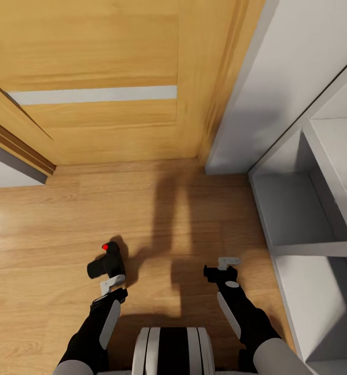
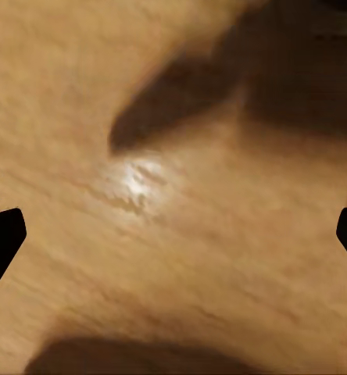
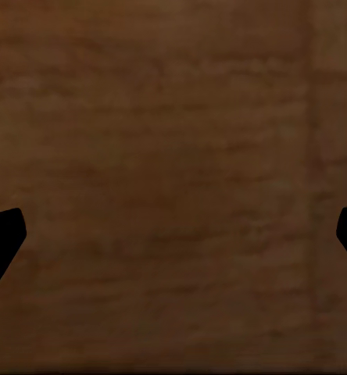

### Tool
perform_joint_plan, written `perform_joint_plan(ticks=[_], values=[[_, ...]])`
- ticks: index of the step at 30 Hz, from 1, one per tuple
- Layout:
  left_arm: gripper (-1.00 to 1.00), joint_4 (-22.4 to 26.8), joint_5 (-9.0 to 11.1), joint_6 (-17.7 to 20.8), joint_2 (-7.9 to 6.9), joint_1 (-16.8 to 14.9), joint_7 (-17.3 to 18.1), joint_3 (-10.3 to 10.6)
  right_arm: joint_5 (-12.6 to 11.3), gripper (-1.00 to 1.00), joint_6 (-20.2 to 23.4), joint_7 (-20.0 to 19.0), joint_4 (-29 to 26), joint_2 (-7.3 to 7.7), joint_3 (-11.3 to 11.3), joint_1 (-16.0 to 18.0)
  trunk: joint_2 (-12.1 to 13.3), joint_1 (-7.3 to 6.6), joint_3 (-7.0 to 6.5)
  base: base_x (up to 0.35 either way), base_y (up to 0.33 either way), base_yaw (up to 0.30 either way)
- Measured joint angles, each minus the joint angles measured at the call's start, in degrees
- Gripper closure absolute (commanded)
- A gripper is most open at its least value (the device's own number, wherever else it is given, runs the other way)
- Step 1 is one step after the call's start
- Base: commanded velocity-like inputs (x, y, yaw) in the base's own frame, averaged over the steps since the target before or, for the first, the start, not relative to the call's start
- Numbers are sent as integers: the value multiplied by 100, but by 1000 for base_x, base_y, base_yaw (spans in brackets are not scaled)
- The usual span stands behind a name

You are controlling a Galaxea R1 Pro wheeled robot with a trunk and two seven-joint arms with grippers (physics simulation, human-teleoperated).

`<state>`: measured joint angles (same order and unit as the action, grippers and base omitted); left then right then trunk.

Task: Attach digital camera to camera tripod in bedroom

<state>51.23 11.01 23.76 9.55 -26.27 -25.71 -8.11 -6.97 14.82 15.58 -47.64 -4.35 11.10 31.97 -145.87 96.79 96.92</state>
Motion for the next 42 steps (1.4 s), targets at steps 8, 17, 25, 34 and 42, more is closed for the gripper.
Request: perform_joint_plan(ticks=[8,17,25,34,42], values=[[-100,225,191,-230,5,5,9,226,45,-100,-224,42,-226,-10,-47,0,-2,3,22,0,0,0],[-100,137,54,-384,0,8,38,93,45,-100,-160,109,-507,35,-33,0,-2,3,22,0,0,0],[-100,131,49,-422,8,9,74,103,31,-100,-251,125,-764,67,-55,0,-2,3,22,0,0,0],[-100,89,46,-424,9,9,346,105,25,-100,-292,127,-939,69,-56,0,-2,3,22,0,0,0],[-100,72,56,-422,17,8,556,104,18,-100,-292,122,-930,70,-55,0,-2,3,22,0,0,0]])
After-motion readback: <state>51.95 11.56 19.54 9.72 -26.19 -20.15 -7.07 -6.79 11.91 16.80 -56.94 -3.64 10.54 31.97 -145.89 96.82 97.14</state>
